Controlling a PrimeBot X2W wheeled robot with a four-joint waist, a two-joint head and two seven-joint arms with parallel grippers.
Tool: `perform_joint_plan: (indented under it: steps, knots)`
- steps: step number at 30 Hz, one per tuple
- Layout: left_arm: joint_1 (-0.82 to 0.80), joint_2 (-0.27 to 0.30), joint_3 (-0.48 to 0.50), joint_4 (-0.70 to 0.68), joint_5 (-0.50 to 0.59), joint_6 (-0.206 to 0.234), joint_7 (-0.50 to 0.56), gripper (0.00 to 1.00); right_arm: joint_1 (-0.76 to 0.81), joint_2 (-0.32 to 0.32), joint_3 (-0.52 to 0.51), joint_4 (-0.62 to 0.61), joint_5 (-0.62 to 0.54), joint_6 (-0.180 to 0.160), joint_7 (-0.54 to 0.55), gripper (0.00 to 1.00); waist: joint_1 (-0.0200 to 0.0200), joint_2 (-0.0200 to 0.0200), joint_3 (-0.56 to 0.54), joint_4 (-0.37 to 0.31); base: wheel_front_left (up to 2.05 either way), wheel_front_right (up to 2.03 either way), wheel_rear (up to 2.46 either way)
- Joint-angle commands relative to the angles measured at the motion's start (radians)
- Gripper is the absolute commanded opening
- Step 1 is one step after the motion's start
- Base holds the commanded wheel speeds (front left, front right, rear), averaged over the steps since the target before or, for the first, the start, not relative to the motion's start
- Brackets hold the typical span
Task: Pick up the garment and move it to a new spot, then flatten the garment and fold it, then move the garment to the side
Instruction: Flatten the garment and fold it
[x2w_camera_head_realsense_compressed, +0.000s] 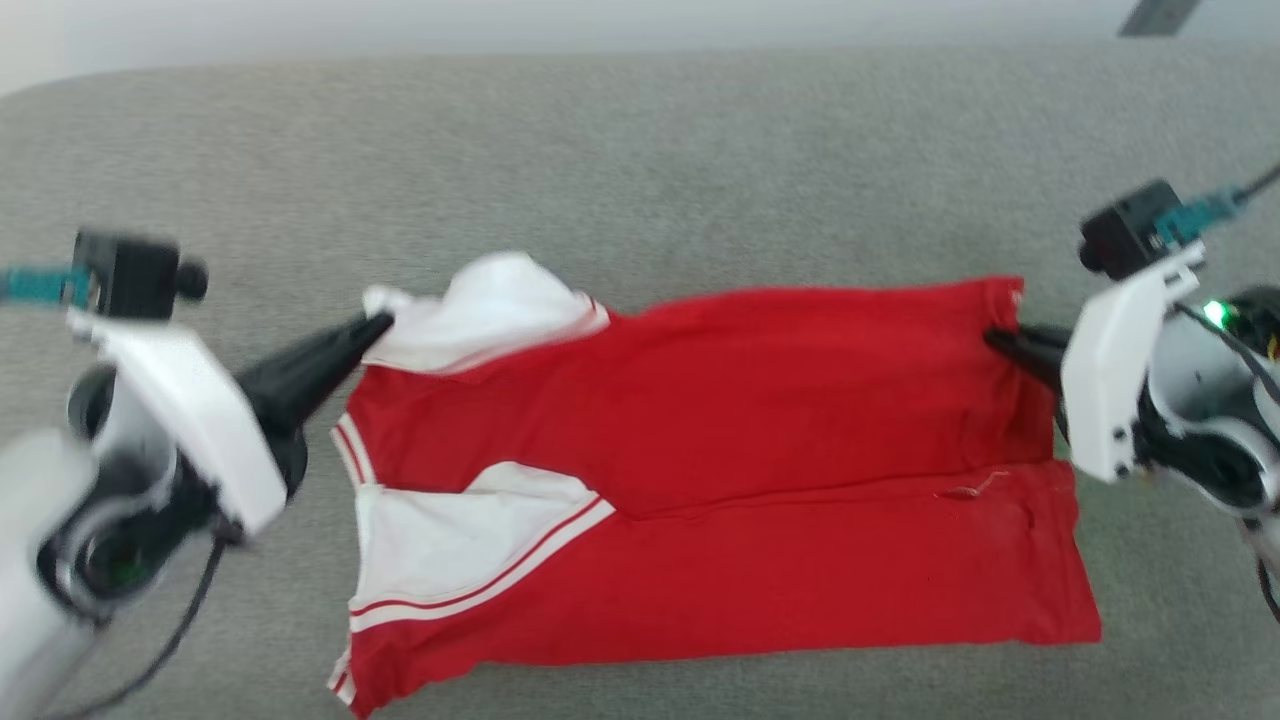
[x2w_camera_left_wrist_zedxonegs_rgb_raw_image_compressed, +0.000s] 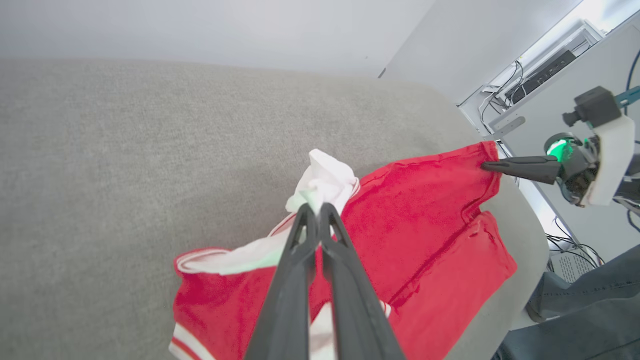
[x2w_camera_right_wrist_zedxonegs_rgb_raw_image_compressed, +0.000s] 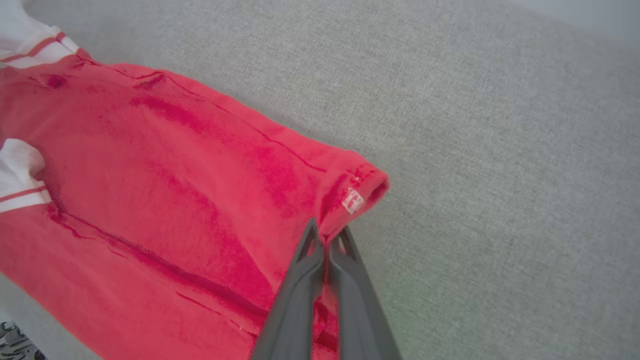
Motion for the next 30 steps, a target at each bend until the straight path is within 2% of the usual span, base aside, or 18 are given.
perform_joint_plan:
  steps: [1,9,13,17,20,25,30]
  knots:
    - [0.039,0.016,-0.002,-0.02,-0.008,-0.002,-0.03,0.0,0.034,-0.012,-0.01,-0.018,0.005,-0.001,-0.006,0.0,0.0,0.0,-0.03,0.03,0.0,0.0,0.0]
    - [0.282,0.127,-0.017,-0.155,-0.03,-0.002,-0.223,0.0,0.268,-0.085,-0.15,-0.174,-0.002,-0.001,0.013,0.0,0.0,0.0,-0.045,0.073,0.0,0.0,0.0]
    - [0.355,0.139,-0.035,-0.192,-0.034,0.004,-0.275,0.0,0.389,-0.077,-0.245,-0.241,-0.004,-0.001,0.045,0.0,0.0,0.0,-0.025,0.085,0.0,0.0,0.0]
    - [0.385,0.104,-0.06,-0.172,-0.007,0.013,-0.292,0.0,0.472,-0.044,-0.323,-0.275,-0.035,-0.001,0.068,0.0,0.0,0.0,-0.005,0.092,0.0,0.0,0.0]
    - [0.386,0.042,-0.071,-0.123,-0.021,0.008,-0.303,0.0,0.501,-0.018,-0.354,-0.276,-0.078,-0.001,0.086,0.0,0.0,0.0,0.007,0.096,0.0,0.0,0.0]
    - [0.37,-0.034,-0.089,-0.016,-0.027,0.001,-0.297,0.0,0.514,0.037,-0.361,-0.261,-0.11,-0.001,0.116,0.0,0.0,0.0,0.021,0.094,0.0,0.0,0.0]
    - [0.355,-0.071,-0.101,0.038,-0.017,-0.002,-0.302,0.0,0.512,0.065,-0.346,-0.257,-0.127,-0.001,0.12,0.0,0.0,0.0,0.025,0.088,0.0,0.0,0.0]
